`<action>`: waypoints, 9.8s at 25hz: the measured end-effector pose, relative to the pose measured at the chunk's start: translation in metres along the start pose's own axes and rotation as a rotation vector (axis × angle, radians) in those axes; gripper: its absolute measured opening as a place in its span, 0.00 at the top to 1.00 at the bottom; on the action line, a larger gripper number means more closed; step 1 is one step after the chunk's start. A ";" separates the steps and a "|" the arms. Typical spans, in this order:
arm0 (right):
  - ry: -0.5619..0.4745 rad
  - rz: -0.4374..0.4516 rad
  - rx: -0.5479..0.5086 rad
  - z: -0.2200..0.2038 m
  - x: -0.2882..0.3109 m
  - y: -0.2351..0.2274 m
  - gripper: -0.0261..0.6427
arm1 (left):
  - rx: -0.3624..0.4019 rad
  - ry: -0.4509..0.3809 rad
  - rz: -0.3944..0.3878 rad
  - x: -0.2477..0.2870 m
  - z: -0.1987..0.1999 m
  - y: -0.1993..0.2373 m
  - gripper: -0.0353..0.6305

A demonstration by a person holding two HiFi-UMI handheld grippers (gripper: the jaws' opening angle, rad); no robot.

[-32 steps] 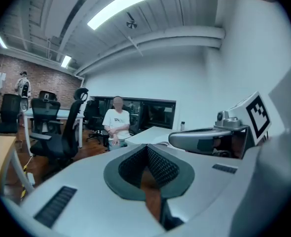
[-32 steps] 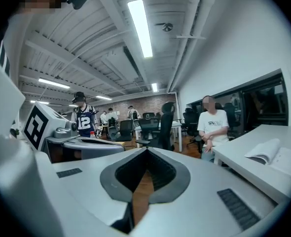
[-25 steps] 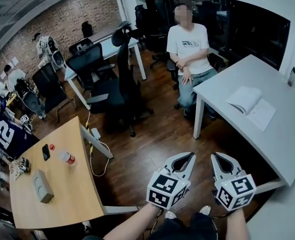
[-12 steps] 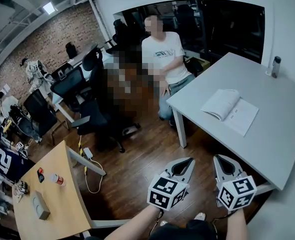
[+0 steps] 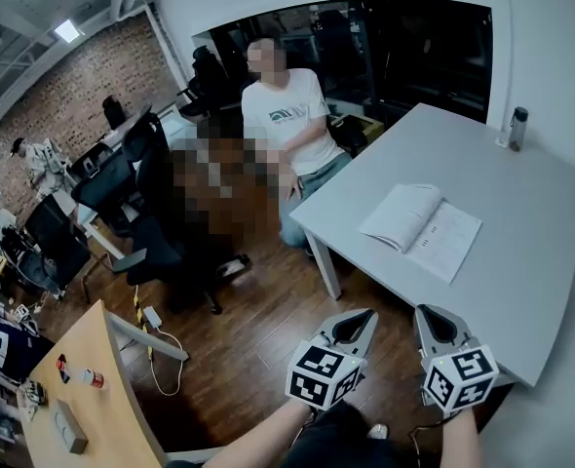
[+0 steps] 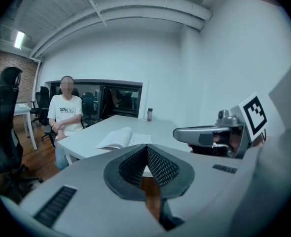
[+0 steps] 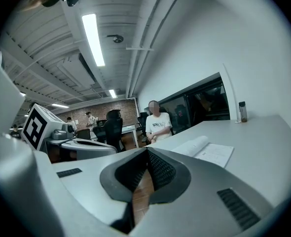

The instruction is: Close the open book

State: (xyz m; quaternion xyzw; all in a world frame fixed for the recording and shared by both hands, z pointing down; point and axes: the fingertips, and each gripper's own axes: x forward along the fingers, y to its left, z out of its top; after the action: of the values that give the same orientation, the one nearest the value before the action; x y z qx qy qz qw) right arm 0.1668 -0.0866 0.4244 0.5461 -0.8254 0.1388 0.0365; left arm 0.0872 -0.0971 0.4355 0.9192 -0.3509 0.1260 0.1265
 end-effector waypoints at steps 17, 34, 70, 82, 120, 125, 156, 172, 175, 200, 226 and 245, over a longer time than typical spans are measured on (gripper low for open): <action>0.087 -0.295 -0.044 0.033 0.114 -0.088 0.95 | -0.007 0.042 -0.271 0.137 0.031 0.093 0.94; 0.173 -0.094 -0.108 0.057 0.217 -0.233 0.95 | 0.005 0.121 -0.120 0.248 0.032 0.120 0.94; 0.571 0.026 -0.136 -0.022 0.278 -0.387 0.80 | -0.099 0.245 -0.014 0.304 -0.018 0.128 0.94; 0.470 -0.026 -0.186 0.039 0.265 -0.387 0.84 | -0.098 0.208 -0.072 0.294 -0.004 0.094 0.94; 0.627 -0.068 -0.124 -0.013 0.228 -0.414 0.85 | -0.093 0.274 -0.021 0.289 -0.027 0.141 0.94; 0.543 -0.060 -0.163 0.026 0.227 -0.393 0.85 | -0.089 0.261 -0.047 0.292 -0.020 0.134 0.94; 0.792 0.025 -0.176 -0.071 0.263 -0.312 0.94 | -0.150 0.308 0.021 0.271 -0.055 0.187 0.94; 0.564 -0.271 -0.045 -0.006 0.142 -0.369 0.94 | -0.107 0.418 -0.051 0.281 -0.102 0.176 0.94; 0.555 -0.262 -0.051 -0.005 0.146 -0.352 0.94 | -0.102 0.418 -0.059 0.288 -0.103 0.176 0.94; 0.468 -0.229 0.059 -0.038 0.115 -0.287 0.94 | 0.042 0.222 -0.209 0.302 -0.009 0.093 0.94; 0.132 -0.175 0.072 0.020 0.083 -0.240 0.94 | 0.074 0.126 -0.243 0.284 0.046 0.010 0.94; -0.068 -0.182 -0.059 0.081 0.056 -0.167 0.94 | 0.149 -0.007 -0.286 0.207 0.092 -0.016 0.94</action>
State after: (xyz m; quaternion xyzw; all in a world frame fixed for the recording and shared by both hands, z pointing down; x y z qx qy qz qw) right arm 0.3044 -0.2192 0.3899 0.6220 -0.7767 0.0919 0.0367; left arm 0.2602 -0.2419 0.4130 0.9671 -0.2065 0.1294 0.0734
